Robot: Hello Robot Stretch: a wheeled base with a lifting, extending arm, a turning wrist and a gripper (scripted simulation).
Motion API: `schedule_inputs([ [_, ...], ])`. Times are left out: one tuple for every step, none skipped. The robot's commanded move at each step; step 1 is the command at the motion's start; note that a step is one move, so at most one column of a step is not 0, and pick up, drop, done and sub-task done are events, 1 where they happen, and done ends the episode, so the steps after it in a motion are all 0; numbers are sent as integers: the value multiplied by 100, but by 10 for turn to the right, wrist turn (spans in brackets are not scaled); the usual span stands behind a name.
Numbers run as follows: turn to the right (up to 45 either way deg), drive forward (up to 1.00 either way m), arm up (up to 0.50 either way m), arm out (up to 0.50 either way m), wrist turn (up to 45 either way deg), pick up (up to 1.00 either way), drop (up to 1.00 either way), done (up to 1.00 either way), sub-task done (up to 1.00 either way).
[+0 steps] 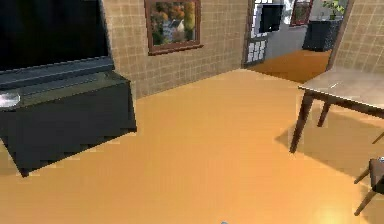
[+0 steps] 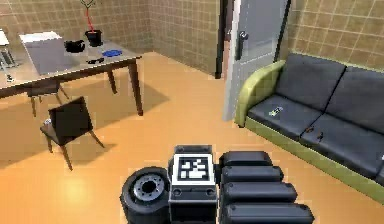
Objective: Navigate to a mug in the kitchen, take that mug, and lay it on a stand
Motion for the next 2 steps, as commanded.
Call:
schedule_inputs([
  [0,100,0,0,0,0,0,0,0],
  [0,100,0,0,0,0,0,0,0],
])
